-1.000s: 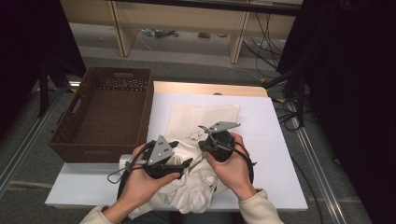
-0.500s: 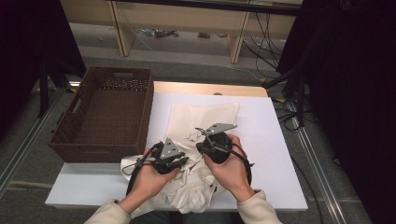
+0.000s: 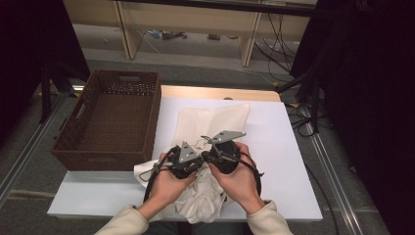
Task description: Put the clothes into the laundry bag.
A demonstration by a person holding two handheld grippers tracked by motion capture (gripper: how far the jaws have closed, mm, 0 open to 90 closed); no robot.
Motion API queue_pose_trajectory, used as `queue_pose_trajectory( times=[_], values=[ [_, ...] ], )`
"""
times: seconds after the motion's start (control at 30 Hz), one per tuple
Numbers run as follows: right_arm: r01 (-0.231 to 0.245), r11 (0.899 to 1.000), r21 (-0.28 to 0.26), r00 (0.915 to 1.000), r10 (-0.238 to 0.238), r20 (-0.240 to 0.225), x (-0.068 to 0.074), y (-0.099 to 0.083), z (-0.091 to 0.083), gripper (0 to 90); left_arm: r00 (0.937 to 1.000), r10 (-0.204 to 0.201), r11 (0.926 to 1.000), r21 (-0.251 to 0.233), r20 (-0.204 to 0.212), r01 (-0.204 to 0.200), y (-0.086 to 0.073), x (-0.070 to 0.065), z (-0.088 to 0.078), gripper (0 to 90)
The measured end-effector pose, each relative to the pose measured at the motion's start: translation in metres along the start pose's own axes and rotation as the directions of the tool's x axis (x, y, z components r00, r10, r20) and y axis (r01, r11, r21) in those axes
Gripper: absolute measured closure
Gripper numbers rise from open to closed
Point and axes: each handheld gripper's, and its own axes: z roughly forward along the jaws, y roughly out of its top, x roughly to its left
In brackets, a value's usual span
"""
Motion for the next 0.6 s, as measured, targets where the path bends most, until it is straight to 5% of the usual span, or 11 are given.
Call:
queue_pose_trajectory(
  times=[0.1,0.13,0.23,0.27,0.3,0.4,0.5,0.53,0.6],
  values=[
    [0.02,1.0,-0.003,0.9996,-0.02,-0.018,0.004,0.001,0.0,90.0,0.999,0.044,0.9986,0.027,0.007,-0.045,0.0,0.004,0.0,81.2],
    [0.013,1.0,-0.003,0.9998,-0.013,-0.012,0.005,0.001,-0.001,90.0,0.9988,0.047,0.9989,-0.007,0.014,-0.046,-0.001,0.002,-0.001,77.6],
    [-0.011,1.0,-0.011,0.9999,0.011,-0.006,0.0,0.001,-0.002,90.0,0.9957,0.081,0.9967,-0.016,0.045,-0.08,-0.001,0.0,-0.013,57.3],
    [0.028,0.999,-0.022,0.9995,-0.028,-0.011,-0.004,0.001,-0.001,90.0,0.9936,0.094,0.9953,-0.026,0.062,-0.093,-0.001,-0.002,-0.02,50.3],
    [-0.022,1.0,-0.015,0.9998,0.022,-0.002,-0.002,0.001,-0.004,90.0,0.9919,0.108,0.9938,-0.033,0.067,-0.106,-0.002,-0.002,-0.026,44.7],
    [0.016,0.999,-0.031,0.9998,-0.016,0.009,-0.005,0.001,-0.005,90.0,0.9885,0.146,0.9882,-0.052,0.039,-0.144,0.0,0.0,-0.048,33.9],
    [-0.018,0.999,-0.027,0.9998,0.019,0.009,-0.003,0.0,-0.005,90.0,0.992,0.125,0.9905,-0.061,0.018,-0.123,-0.004,0.011,-0.071,29.9],
    [0.02,0.999,-0.029,0.9998,-0.019,0.008,-0.005,0.001,-0.004,90.0,0.9932,0.115,0.9913,-0.065,0.014,-0.114,-0.005,0.014,-0.074,29.6],
    [0.007,1.0,-0.026,0.9999,-0.007,0.008,-0.005,0.002,-0.004,90.0,0.9958,0.088,0.9941,-0.065,0.023,-0.087,-0.012,0.025,-0.076,29.2]
  ],
)
